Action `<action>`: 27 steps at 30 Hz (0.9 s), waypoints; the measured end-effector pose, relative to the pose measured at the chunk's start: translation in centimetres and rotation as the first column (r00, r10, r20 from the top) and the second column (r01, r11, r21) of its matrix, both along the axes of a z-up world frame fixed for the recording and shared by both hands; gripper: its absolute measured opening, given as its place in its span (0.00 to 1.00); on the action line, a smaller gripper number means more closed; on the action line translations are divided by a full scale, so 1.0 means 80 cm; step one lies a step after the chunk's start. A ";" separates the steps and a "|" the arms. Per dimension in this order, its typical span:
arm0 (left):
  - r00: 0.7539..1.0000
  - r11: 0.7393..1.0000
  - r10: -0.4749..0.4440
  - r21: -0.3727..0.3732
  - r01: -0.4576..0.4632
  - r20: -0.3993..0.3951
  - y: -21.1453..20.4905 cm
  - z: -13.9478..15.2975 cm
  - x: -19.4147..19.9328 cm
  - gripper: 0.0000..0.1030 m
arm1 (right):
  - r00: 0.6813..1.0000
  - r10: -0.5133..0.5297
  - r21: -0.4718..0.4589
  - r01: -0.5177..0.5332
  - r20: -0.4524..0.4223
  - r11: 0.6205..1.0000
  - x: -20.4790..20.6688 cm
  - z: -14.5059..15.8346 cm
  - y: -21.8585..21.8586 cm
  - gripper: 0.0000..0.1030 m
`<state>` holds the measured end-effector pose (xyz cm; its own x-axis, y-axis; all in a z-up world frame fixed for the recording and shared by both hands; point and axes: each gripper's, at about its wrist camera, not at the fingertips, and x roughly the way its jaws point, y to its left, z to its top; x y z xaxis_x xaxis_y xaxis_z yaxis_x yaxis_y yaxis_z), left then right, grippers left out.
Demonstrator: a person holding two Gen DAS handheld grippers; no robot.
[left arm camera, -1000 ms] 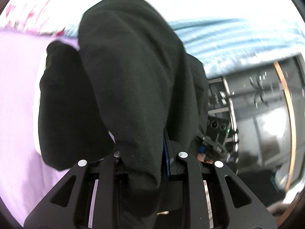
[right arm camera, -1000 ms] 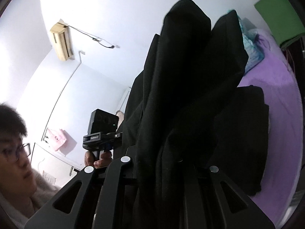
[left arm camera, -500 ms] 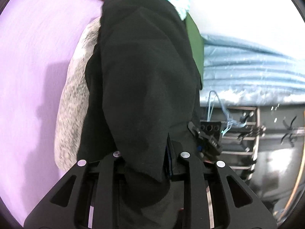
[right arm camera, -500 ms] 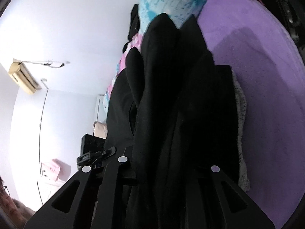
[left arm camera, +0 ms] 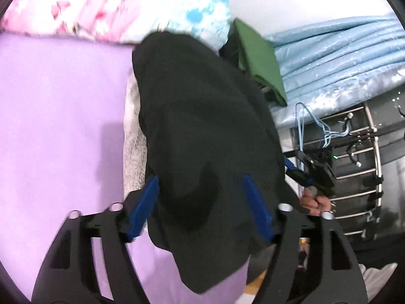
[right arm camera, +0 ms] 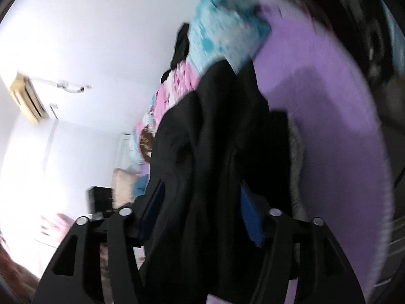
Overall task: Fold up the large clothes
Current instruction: 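Lower the jacket onto the grey knit item and open both tools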
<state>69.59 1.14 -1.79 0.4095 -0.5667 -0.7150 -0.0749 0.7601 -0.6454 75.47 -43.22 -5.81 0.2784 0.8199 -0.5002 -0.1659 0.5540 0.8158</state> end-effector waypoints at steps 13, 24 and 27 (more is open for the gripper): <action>0.983 0.936 -0.021 0.349 -0.045 0.184 -0.099 0.091 -0.071 0.94 | 0.960 -0.051 -0.257 0.125 0.276 0.958 -0.135 0.080 0.065 0.88; 0.973 0.930 0.003 0.357 -0.087 0.231 -0.106 0.102 -0.157 0.94 | 0.931 -0.046 -0.455 0.219 0.362 0.863 -0.267 0.109 0.113 0.94; 0.974 0.937 0.005 0.340 -0.085 0.228 -0.105 0.090 -0.192 0.94 | 0.919 -0.044 -0.497 0.251 0.392 0.831 -0.308 0.113 0.127 0.94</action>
